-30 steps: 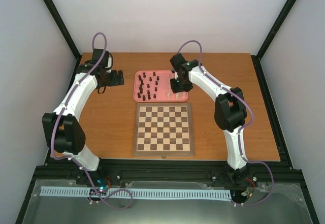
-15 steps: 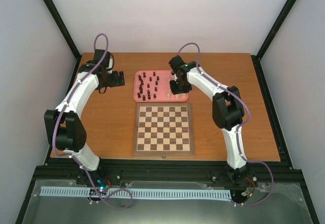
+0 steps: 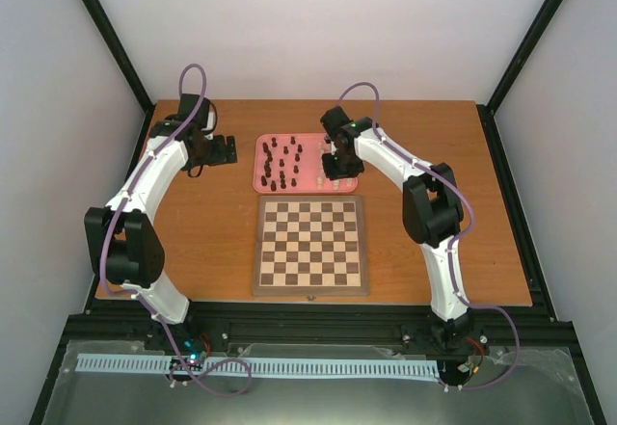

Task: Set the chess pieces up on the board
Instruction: Pick up the chess piece from the storage box.

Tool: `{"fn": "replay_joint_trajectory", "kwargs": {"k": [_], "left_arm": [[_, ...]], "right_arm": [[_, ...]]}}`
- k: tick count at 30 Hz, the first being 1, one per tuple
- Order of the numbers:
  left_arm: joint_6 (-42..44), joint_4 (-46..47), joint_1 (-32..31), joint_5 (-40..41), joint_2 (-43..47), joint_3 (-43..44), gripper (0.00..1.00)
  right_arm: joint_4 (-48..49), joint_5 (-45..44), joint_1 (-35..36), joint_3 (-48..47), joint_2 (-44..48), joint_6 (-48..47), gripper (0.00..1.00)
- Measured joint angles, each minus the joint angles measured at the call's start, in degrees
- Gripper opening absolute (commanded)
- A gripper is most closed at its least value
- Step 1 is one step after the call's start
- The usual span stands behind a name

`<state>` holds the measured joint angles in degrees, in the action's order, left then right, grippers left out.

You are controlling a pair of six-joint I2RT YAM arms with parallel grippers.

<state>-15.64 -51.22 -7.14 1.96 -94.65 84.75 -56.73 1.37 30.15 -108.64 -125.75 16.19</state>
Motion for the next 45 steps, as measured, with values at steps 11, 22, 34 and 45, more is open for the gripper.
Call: {"fn": "replay_joint_trajectory", "kwargs": {"k": [11, 22, 34, 45], "left_arm": [[0.00, 0.00, 0.00, 0.00, 0.00, 0.00, 1.00], [0.00, 0.00, 0.00, 0.02, -0.04, 0.00, 1.00], [0.00, 0.00, 0.00, 0.02, -1.40, 0.15, 1.00], [0.00, 0.00, 0.00, 0.04, -1.88, 0.17, 1.00]], "right_arm": [[-0.04, 0.22, 0.04, 0.20, -0.13, -0.02, 0.33], [-0.09, 0.44, 0.04, 0.20, -3.15, -0.02, 0.33], [-0.20, 0.46, 0.04, -0.20, -3.80, -0.28, 0.26], [-0.33, 0.48, 0.04, -0.39, -3.80, -0.61, 0.10]]}}
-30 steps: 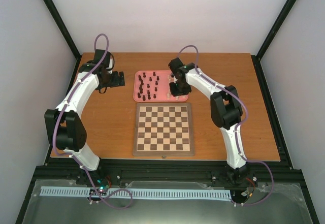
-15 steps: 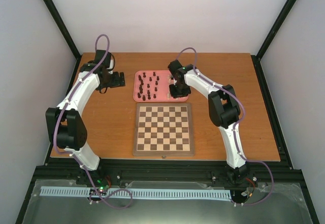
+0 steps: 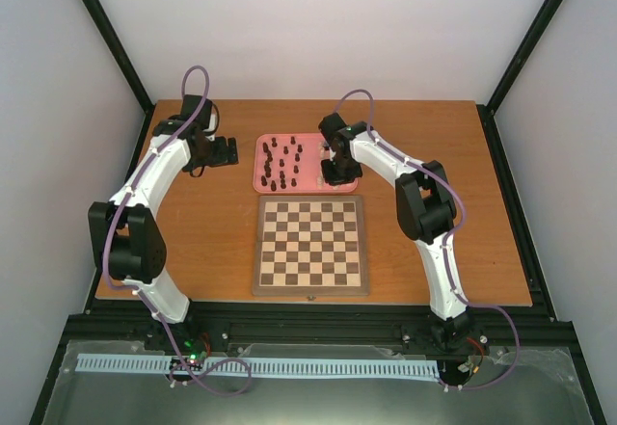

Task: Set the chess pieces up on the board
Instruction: Pick up the chess piece from the storage box, then place the chess piece on the chessboard.

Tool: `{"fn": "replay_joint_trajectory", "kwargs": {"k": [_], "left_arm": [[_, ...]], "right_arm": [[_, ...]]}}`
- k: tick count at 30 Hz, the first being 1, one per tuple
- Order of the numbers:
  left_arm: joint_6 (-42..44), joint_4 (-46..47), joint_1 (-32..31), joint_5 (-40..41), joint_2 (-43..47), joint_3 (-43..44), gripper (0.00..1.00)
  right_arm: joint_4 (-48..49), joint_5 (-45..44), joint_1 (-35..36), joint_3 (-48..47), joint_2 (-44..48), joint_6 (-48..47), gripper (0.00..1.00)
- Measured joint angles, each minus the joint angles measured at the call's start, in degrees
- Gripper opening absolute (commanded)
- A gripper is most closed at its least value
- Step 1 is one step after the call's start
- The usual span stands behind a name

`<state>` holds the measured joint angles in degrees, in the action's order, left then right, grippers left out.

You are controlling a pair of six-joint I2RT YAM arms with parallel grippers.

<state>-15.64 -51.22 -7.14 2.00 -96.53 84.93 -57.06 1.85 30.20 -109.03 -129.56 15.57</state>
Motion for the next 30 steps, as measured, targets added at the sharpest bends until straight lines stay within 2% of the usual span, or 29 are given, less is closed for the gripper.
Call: {"fn": "replay_joint_trajectory", "kwargs": {"k": [7, 14, 22, 26, 30], "left_arm": [[0.00, 0.00, 0.00, 0.04, 0.00, 0.00, 1.00], [0.00, -0.13, 0.00, 0.07, 0.00, 0.57, 1.00], [0.00, -0.55, 0.00, 0.09, 0.00, 1.20, 1.00], [0.00, -1.46, 0.00, 0.09, 0.00, 2.05, 1.00], [-0.02, -1.97, 0.00, 0.04, 0.02, 3.04, 1.00]], "right_arm": [[-0.28, 0.13, 0.00, 0.00, 0.07, -0.28, 0.08], [-4.52, -0.74, 0.00, -3.21, 0.55, -1.53, 0.07], [-10.16, -1.40, 0.81, -8.48, 6.49, -3.76, 0.07], [-12.17, -1.64, 3.52, -6.88, 10.01, -4.15, 0.06], [-12.59, -1.62, 8.83, -1.14, 13.86, -3.72, 0.06]]}}
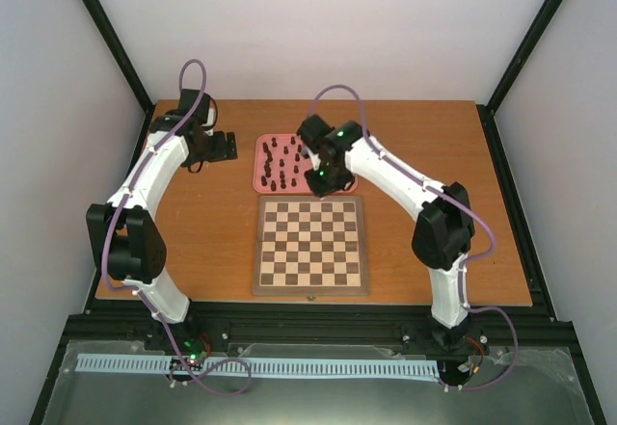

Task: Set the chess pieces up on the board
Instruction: Place the chess piece on the chessboard.

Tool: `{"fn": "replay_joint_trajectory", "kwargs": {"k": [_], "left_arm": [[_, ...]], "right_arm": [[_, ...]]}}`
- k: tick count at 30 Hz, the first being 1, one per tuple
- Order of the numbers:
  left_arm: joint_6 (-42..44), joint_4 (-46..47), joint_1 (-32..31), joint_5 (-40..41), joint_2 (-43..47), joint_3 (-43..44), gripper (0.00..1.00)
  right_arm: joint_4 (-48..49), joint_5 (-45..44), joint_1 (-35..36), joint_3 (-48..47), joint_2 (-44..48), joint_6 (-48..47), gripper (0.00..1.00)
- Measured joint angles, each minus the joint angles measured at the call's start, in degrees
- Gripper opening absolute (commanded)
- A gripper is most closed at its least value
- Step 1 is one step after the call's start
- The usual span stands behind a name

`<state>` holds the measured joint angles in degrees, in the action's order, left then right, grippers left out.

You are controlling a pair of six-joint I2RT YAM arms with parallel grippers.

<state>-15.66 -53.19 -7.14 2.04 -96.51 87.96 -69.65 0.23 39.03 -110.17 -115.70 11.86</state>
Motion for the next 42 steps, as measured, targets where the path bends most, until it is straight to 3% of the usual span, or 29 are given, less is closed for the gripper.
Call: {"fn": "replay_joint_trajectory", "kwargs": {"k": [6, 15, 28, 42], "left_arm": [[0.04, -0.28, 0.00, 0.68, 0.42, 0.39, 1.00], [0.26, -0.22, 0.00, 2.69, 2.95, 0.39, 1.00], [0.26, 0.00, 0.00, 2.19, 5.01, -0.98, 1.00], [0.24, 0.50, 0.00, 1.14, 6.05, -2.60, 1.00]], "right_arm": [[1.09, -0.66, 8.04, 9.81, 6.91, 1.18, 0.06], [3.74, -0.42, 14.78, 23.02, 16.48, 3.98, 0.06], [5.95, -0.76, 23.87, 25.14, 15.15, 9.35, 0.05], [2.05, -1.14, 28.04, 17.94, 5.70, 11.13, 0.05]]}}
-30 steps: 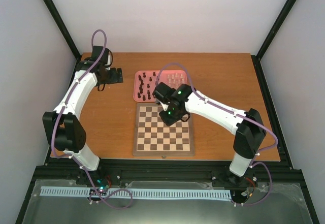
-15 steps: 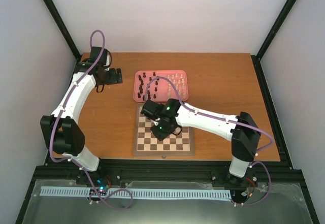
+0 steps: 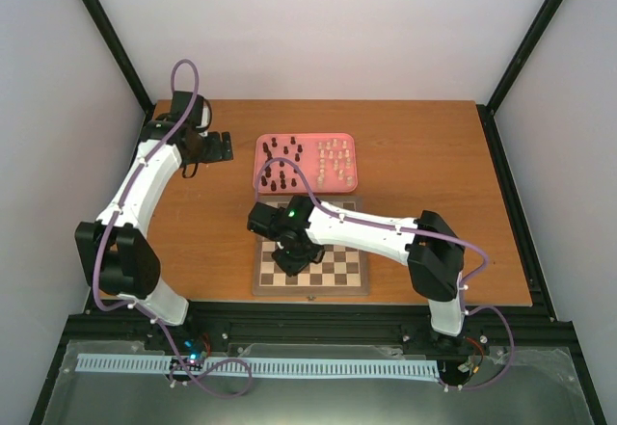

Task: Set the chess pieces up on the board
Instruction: Place the chess piece on the chessboard.

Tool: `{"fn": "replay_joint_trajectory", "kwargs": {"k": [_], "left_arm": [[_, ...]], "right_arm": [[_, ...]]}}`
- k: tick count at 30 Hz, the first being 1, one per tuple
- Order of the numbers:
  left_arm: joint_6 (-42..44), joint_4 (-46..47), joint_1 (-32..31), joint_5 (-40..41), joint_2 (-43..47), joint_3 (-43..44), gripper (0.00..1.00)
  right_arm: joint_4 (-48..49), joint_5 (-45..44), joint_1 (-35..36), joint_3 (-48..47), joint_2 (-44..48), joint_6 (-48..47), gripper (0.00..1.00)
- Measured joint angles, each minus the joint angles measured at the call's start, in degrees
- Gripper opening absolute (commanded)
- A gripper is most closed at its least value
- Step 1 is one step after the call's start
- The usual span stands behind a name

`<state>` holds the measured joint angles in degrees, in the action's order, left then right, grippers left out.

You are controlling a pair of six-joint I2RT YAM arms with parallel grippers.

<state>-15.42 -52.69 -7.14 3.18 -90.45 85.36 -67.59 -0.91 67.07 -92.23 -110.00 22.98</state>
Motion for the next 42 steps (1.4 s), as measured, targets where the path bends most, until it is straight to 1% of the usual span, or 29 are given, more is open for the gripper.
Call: {"fn": "replay_joint_trajectory", "kwargs": {"k": [9, 22, 30, 42], "left_arm": [[0.00, 0.17, 0.00, 0.00, 1.75, -1.18, 1.00], [-0.04, 0.35, 0.00, 0.04, 3.39, -2.82, 1.00], [-0.04, 0.35, 0.00, 0.26, 3.65, -3.15, 1.00], [-0.04, 0.42, 0.00, 0.28, 3.65, -3.63, 1.00]], "right_arm": [[-1.55, 0.07, 0.74, -0.63, 0.00, 1.53, 0.05], [1.88, 1.18, 1.40, 6.32, 0.90, 3.43, 0.06], [4.79, 0.94, 1.40, 7.56, 2.12, 3.41, 0.05], [5.53, 0.50, 1.40, 7.98, 2.12, 3.41, 0.06]]}}
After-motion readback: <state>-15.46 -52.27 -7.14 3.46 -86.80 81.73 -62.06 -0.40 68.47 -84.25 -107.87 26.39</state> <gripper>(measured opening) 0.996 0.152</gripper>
